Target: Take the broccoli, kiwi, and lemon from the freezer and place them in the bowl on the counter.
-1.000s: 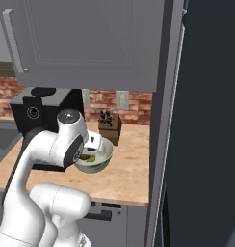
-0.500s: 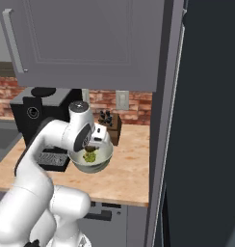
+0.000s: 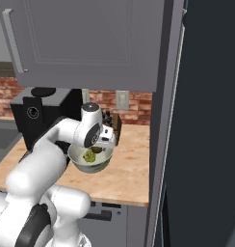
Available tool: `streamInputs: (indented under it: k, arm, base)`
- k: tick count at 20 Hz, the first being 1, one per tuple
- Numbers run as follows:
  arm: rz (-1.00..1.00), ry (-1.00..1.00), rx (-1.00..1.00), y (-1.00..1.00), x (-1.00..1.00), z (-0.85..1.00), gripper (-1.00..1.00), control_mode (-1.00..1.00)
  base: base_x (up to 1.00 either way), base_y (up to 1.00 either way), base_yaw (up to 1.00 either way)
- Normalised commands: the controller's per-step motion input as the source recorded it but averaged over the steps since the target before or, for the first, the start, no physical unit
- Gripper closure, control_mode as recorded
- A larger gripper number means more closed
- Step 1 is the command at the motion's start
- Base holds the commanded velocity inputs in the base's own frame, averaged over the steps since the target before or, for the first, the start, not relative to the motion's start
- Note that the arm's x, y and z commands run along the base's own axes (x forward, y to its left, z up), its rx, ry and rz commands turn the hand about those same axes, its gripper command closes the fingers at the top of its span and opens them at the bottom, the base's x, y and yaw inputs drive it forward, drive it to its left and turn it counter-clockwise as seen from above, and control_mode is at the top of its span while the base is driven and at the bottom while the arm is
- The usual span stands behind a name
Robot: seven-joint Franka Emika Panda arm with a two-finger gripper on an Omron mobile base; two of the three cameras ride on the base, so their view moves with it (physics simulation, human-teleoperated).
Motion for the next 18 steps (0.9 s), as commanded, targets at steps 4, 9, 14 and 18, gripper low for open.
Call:
streamInputs:
  k: [4,9,14,18]
  arm:
    - [0.0,0.01,0.0,-0.07,0.07,-0.49,1.0,-1.0]
    - [0.0,0.0,0.0,0.0,0.0,-0.37,1.0,-1.0]
    - [0.0,0.0,0.0,0.0,0.01,-0.16,-1.0,-1.0]
    - [0.0,0.0,0.0,0.0,0.06,-0.02,-1.0,-1.0]
  base:
    - [0.0,0.0,0.0]
    - [0.0,0.0,0.0]
    - [0.0,0.0,0.0]
    - [0.0,0.0,0.0]
